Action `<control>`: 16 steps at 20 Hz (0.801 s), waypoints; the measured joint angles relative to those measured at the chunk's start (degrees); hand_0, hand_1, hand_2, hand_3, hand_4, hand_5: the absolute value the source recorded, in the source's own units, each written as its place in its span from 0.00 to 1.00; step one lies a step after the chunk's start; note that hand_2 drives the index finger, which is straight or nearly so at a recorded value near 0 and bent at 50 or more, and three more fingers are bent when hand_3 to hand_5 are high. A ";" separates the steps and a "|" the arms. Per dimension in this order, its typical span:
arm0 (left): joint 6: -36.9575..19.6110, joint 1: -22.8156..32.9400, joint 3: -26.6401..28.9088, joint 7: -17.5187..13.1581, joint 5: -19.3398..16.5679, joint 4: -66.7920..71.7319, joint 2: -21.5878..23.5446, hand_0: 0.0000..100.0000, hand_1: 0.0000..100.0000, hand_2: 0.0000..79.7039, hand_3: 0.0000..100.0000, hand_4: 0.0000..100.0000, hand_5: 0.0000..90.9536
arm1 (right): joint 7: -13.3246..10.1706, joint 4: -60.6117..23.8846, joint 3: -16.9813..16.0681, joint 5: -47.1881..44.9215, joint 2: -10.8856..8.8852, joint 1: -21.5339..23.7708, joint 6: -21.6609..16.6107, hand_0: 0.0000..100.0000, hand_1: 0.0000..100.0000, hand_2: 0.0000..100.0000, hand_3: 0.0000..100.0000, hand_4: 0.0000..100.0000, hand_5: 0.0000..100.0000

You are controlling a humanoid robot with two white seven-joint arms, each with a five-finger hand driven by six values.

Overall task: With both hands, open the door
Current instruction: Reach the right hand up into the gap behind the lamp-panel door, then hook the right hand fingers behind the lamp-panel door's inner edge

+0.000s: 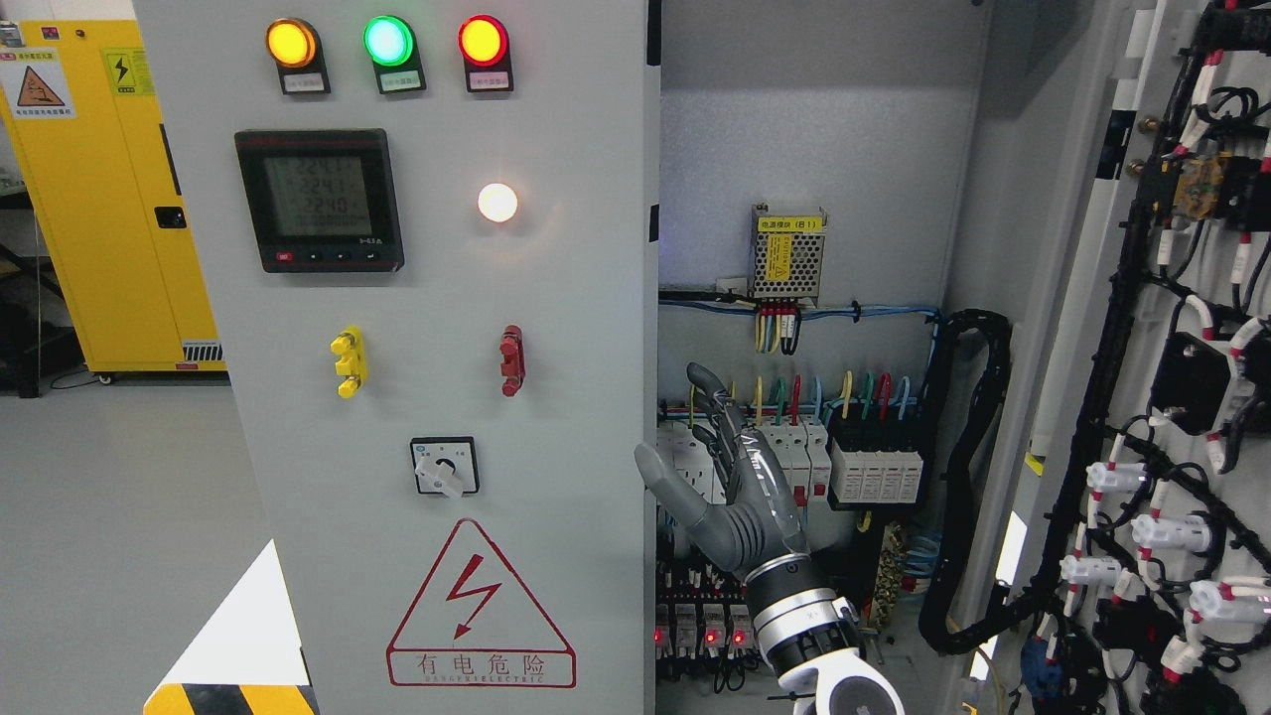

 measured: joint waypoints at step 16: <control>0.17 -0.01 -0.02 -0.12 0.08 0.00 -0.74 0.12 0.56 0.00 0.00 0.00 0.00 | 5.73 2.92 -2.85 -6.33 -0.01 -3.52 3.39 0.00 0.50 0.04 0.00 0.00 0.00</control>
